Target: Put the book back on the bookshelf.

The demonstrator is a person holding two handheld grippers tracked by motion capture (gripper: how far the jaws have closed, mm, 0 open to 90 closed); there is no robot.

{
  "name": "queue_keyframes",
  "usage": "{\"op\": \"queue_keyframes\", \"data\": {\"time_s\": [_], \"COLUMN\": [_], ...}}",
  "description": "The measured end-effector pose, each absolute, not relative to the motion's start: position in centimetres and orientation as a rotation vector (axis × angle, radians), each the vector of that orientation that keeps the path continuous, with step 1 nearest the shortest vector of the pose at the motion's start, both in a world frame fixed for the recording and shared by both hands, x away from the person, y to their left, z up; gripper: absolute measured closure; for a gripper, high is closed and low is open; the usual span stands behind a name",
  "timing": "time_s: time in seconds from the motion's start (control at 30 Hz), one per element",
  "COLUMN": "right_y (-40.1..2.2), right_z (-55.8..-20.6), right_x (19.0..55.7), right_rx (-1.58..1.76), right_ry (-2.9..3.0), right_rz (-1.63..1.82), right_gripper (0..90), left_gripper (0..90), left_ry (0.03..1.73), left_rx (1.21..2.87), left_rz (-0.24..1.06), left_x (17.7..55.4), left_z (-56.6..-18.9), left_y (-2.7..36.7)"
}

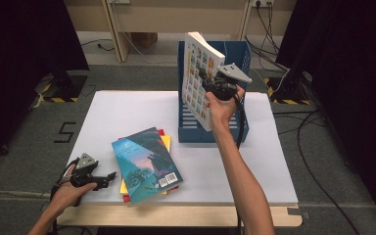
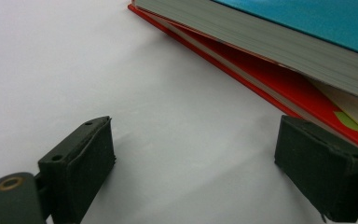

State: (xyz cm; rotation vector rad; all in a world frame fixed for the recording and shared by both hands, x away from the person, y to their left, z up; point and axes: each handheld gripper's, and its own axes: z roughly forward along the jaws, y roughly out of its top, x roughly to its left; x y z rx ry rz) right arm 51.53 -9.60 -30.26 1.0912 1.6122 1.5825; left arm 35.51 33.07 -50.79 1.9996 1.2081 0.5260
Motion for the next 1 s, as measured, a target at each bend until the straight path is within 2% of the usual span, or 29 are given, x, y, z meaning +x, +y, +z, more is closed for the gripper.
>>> {"op": "queue_keyframes", "data": {"time_s": [1.0], "right_y": [-6.2], "right_z": [-33.4], "right_x": [54.8], "right_rx": [1.113], "right_ry": [1.476], "right_rz": [1.539], "right_gripper": [74.0], "left_gripper": [10.7], "left_ry": [1.209], "left_rx": [1.995], "left_rz": [0.528], "left_x": [35.5], "left_z": [-50.8], "left_y": [33.0]}}
